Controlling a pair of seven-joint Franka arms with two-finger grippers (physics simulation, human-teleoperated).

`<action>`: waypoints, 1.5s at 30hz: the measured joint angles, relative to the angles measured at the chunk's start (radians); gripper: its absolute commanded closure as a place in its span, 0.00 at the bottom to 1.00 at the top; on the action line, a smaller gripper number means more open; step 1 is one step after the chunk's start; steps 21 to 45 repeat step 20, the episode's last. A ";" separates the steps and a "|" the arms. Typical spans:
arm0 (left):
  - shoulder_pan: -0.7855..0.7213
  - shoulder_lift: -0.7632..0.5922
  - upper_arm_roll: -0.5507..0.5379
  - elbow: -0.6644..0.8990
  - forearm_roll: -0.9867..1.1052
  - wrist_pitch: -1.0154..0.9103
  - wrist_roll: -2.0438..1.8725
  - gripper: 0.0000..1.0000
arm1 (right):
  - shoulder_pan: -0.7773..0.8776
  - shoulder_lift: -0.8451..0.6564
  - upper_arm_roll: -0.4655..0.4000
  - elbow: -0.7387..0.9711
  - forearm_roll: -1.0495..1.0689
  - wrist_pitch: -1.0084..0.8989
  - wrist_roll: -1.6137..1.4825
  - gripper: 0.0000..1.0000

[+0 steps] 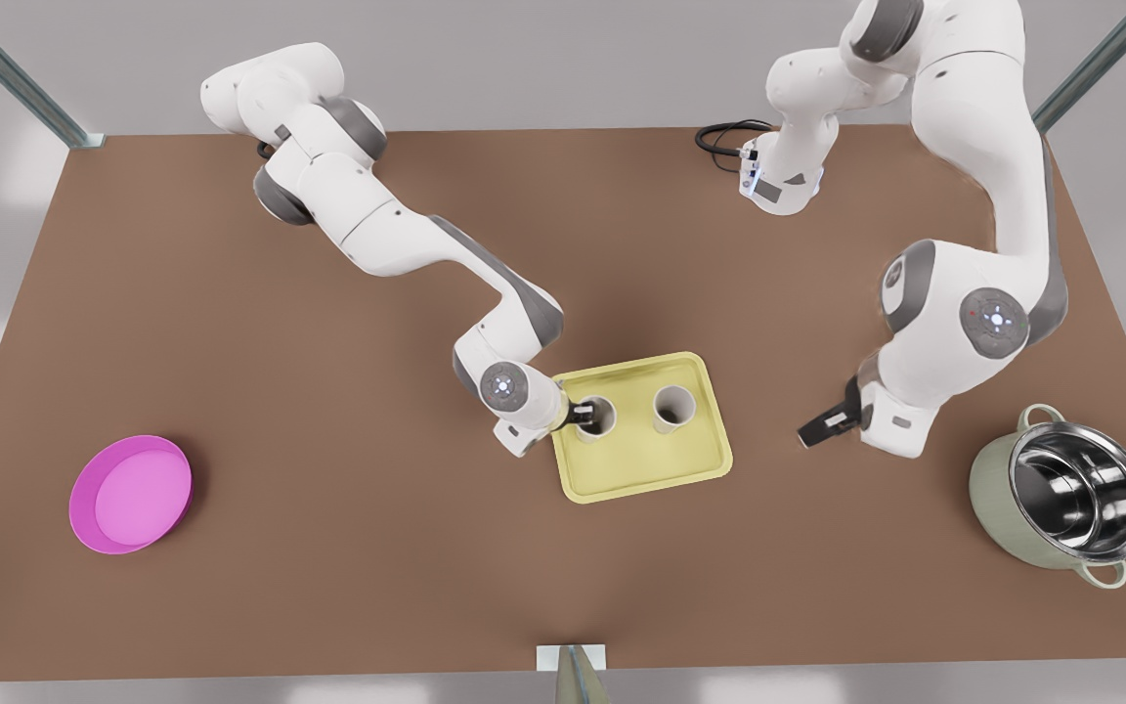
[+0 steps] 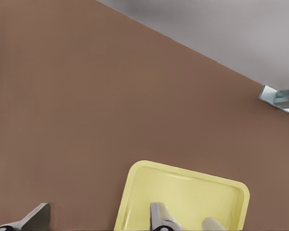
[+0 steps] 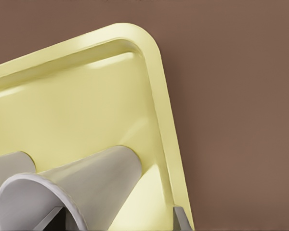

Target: Use both arms to respectively pick up the white IKEA cups from the middle-left and middle-right positions, then place the white IKEA cups onto the middle-middle tray, ensuring that the cups remain upright and do not tip over

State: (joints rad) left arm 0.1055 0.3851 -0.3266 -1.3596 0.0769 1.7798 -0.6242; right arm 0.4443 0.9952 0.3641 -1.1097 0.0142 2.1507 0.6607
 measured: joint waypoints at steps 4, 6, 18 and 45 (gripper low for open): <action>-0.091 -0.136 0.222 -0.006 0.020 -0.203 0.151 0.00 | -0.033 -0.078 0.008 -0.007 -0.002 -0.016 0.047 0.00; -0.095 -0.146 0.240 0.012 0.011 -0.287 0.216 0.00 | -0.101 -0.146 0.034 -0.017 -0.001 -0.077 0.066 0.00; -0.105 -0.113 0.246 0.105 -0.024 -0.509 0.484 0.00 | -0.380 -0.795 -0.280 -0.289 -0.201 -0.573 -0.249 0.00; -0.106 -0.111 0.246 0.104 -0.026 -0.519 0.513 0.00 | -0.378 -0.852 -0.281 -0.327 -0.189 -0.605 -0.297 0.00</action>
